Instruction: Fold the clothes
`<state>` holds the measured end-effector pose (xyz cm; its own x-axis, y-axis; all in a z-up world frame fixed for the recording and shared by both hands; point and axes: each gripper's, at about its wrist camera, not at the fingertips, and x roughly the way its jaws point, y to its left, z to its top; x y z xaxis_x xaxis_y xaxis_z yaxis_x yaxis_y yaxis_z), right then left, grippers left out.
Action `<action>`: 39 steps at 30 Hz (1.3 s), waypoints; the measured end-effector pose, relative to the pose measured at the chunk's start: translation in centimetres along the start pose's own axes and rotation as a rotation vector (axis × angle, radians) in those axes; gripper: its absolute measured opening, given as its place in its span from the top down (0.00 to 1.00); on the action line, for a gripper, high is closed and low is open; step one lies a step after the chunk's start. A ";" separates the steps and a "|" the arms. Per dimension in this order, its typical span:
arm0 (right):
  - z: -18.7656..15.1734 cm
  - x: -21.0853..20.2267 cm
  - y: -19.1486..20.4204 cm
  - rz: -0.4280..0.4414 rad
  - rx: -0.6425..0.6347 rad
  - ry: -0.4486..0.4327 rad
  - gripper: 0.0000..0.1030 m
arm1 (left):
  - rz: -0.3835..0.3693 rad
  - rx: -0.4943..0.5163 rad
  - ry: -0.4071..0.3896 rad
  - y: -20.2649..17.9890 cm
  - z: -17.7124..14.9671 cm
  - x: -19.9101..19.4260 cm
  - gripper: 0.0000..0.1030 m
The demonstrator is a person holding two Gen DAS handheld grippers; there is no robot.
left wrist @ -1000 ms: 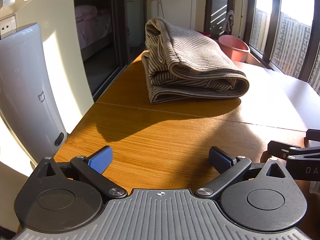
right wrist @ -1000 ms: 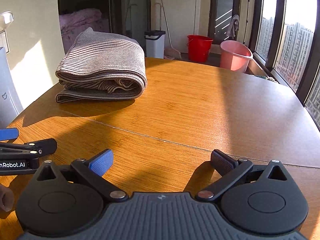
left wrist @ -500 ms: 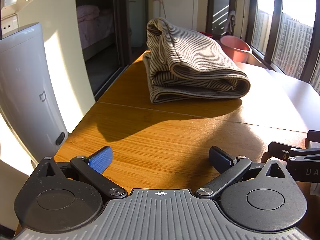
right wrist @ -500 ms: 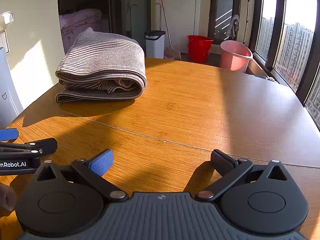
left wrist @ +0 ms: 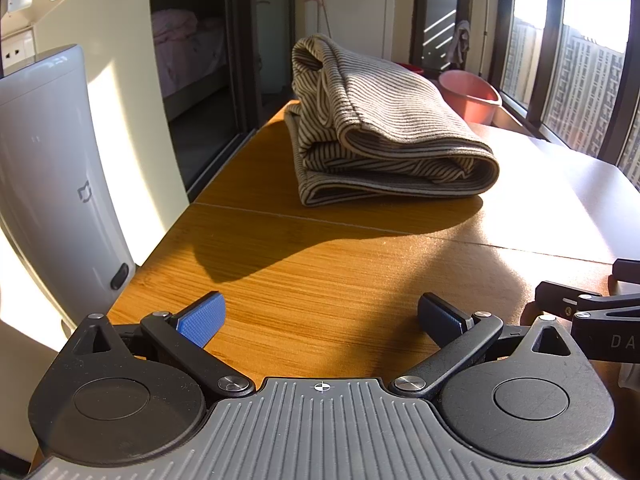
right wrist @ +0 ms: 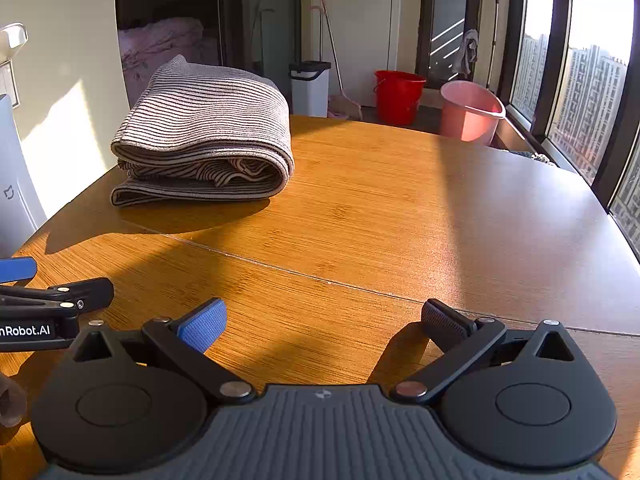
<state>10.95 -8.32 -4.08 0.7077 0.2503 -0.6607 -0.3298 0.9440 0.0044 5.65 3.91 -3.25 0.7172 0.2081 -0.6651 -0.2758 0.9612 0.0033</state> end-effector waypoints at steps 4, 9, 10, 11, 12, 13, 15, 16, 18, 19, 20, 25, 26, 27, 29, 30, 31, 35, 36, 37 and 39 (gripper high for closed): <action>0.0 0.0 0.0 0.000 0.000 0.000 0.00 | 0.000 0.000 0.000 -0.1 0.0 0.0 0.00; 0.0 0.0 0.0 0.000 0.000 0.000 0.00 | 0.000 0.000 0.000 0.0 0.0 0.0 0.00; 0.0 0.0 0.0 -0.001 0.000 0.000 0.00 | 0.000 0.000 0.000 0.0 0.0 0.0 0.00; 0.0 0.0 0.0 -0.001 0.000 0.000 0.00 | 0.000 0.000 0.000 0.1 0.0 0.0 0.00; 0.0 0.0 0.0 -0.001 0.001 0.000 0.00 | 0.000 0.000 0.000 0.1 0.0 0.0 0.00; 0.0 0.0 0.0 -0.001 0.001 0.000 0.00 | 0.000 0.000 0.000 0.1 0.0 0.0 0.00; 0.0 0.0 0.0 -0.001 0.001 0.000 0.00 | 0.000 0.000 0.000 0.1 0.0 0.0 0.00; 0.0 0.0 0.0 -0.001 0.001 0.000 0.00 | -0.001 0.000 0.000 0.1 0.0 0.0 0.00; 0.0 0.0 0.0 -0.001 0.001 0.000 0.00 | 0.000 0.000 0.000 0.1 0.0 0.0 0.00; 0.0 0.0 0.0 -0.001 0.001 0.000 0.00 | -0.001 0.000 0.000 0.2 0.0 0.0 0.00; 0.0 0.0 0.0 -0.001 0.001 0.000 0.00 | -0.001 0.000 0.000 0.3 0.1 0.1 0.00; 0.0 0.0 0.0 -0.001 0.001 0.000 0.00 | 0.004 -0.006 0.001 0.2 0.0 0.1 0.00; 0.0 0.0 0.0 -0.001 0.001 0.000 0.00 | 0.004 -0.007 0.002 0.2 0.0 0.0 0.00; 0.0 0.0 0.0 -0.001 0.001 0.000 0.00 | 0.004 -0.007 0.001 0.1 0.0 0.0 0.00; 0.0 0.0 0.0 -0.001 0.001 0.000 0.00 | 0.004 -0.008 0.001 0.1 0.0 0.0 0.00; 0.0 0.0 0.0 -0.001 0.001 0.000 0.00 | 0.004 -0.008 0.001 0.1 0.0 0.0 0.00; 0.0 0.0 0.0 -0.001 0.001 0.000 0.00 | 0.003 -0.008 0.001 0.1 -0.1 0.0 0.00; 0.0 0.1 0.0 -0.001 0.001 0.000 0.00 | 0.004 -0.007 0.001 0.0 -0.1 0.0 0.00; 0.0 0.1 0.0 -0.001 0.001 0.000 0.00 | 0.005 -0.007 0.001 0.0 -0.1 0.0 0.00; 0.0 0.1 0.0 -0.001 0.001 0.000 0.00 | 0.005 -0.006 0.001 0.0 -0.1 0.0 0.00; 0.0 0.1 0.1 -0.001 0.001 0.000 0.00 | 0.005 -0.006 0.001 0.0 -0.1 0.0 0.00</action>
<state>11.00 -8.24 -4.10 0.7080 0.2489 -0.6609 -0.3280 0.9447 0.0044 5.59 3.84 -3.27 0.7150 0.2129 -0.6659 -0.2835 0.9590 0.0021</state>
